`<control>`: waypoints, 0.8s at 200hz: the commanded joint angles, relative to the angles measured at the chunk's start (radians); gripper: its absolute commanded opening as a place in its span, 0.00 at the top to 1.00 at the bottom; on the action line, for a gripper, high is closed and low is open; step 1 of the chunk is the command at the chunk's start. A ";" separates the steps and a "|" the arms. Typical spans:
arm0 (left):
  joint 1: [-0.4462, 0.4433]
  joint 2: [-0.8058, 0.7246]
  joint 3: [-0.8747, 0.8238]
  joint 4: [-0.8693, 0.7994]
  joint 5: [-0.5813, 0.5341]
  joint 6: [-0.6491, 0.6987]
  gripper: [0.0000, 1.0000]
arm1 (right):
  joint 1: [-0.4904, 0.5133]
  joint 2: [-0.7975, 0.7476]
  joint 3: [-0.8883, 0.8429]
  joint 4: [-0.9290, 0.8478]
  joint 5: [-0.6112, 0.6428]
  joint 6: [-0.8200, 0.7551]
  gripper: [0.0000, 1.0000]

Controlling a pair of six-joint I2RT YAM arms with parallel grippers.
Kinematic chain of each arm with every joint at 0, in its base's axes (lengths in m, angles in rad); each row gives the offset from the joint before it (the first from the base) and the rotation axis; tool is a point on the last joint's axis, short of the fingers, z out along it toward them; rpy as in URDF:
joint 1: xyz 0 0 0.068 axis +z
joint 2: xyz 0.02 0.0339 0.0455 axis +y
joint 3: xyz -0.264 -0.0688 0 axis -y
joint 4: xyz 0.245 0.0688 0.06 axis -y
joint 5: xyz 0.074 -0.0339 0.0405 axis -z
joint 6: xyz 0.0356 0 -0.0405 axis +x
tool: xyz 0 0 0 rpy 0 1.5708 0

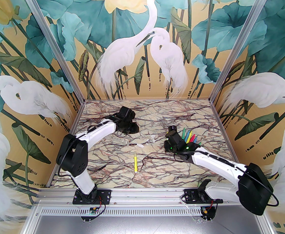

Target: Open the pen caps

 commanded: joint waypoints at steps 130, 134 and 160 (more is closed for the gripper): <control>-0.048 0.108 0.062 -0.185 -0.158 0.051 1.00 | -0.209 0.139 0.066 0.052 0.011 -0.013 1.00; -0.048 0.110 0.062 -0.185 -0.158 0.052 1.00 | -0.214 0.145 0.070 0.054 0.012 -0.012 1.00; -0.048 0.122 0.061 -0.189 -0.164 0.054 1.00 | -0.235 0.185 0.085 0.076 0.001 -0.024 1.00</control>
